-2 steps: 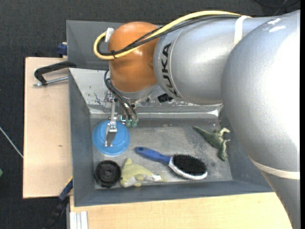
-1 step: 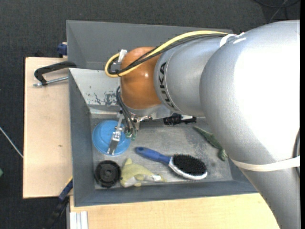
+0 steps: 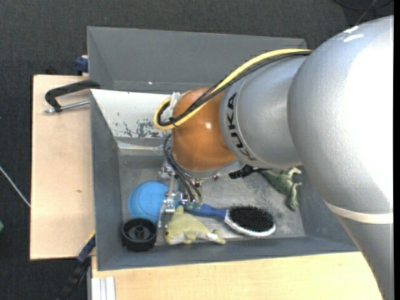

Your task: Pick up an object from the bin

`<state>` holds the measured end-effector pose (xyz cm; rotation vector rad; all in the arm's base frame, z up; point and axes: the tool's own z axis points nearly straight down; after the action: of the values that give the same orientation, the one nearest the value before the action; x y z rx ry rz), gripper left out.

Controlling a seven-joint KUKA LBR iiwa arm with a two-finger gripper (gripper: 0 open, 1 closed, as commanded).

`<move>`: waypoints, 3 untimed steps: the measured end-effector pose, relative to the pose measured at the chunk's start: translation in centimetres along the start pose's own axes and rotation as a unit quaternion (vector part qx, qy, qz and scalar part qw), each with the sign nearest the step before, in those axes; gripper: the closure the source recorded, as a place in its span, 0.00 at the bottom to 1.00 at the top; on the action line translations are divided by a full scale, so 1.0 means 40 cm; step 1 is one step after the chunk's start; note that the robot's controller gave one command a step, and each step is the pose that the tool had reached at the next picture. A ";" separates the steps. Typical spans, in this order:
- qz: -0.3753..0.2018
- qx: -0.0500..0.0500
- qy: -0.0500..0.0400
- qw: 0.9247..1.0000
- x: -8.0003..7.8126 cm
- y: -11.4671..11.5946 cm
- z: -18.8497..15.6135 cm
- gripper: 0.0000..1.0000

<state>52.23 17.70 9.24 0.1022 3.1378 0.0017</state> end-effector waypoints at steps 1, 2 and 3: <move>0.016 -0.004 -0.007 1.000 0.007 -0.008 0.034 0.00; 0.015 -0.004 -0.007 1.000 0.008 -0.007 0.033 1.00; -0.025 -0.002 -0.006 1.000 -0.027 -0.042 -0.334 1.00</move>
Offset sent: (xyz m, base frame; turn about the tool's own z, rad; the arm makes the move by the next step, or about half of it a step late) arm -0.0094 -0.0059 -0.0224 0.0323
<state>53.16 15.94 22.58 0.0240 3.1272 0.0069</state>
